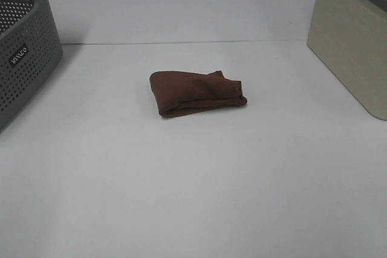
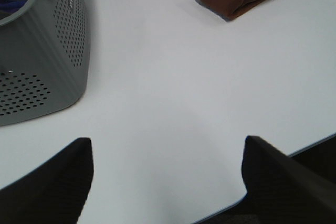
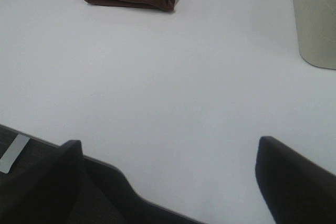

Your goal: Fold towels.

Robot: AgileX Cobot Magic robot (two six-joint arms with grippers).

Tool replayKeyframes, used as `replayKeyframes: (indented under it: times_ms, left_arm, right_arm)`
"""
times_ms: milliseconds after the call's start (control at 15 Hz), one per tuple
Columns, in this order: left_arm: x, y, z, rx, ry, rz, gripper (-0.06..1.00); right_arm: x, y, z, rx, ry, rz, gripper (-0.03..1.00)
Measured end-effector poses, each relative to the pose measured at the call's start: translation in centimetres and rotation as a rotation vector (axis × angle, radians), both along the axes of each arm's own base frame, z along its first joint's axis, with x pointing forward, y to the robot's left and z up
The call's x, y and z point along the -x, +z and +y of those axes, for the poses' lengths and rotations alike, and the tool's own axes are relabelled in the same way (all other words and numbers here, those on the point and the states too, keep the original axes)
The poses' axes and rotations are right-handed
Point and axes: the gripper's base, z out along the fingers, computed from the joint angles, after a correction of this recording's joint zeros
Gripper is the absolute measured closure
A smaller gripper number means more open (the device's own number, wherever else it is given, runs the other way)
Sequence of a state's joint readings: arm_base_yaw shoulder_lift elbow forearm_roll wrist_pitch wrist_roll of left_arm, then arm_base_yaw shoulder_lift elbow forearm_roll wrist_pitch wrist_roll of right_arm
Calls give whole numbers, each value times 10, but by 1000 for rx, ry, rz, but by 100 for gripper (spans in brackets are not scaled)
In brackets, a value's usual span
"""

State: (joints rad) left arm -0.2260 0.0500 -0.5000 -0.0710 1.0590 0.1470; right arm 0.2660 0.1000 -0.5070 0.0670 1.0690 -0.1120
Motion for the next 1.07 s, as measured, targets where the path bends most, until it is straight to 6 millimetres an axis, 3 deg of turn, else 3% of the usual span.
replayKeyframes:
  times_ms: [467,1067]
  left_arm:
    - [0,0,0,-1,4,0,20]
    - [7,0,0,4,224,-55,20]
  right_arm:
    - [0,0,0,-1,-5,0,13]
    - [4,0,0,-19,-228,-33,13]
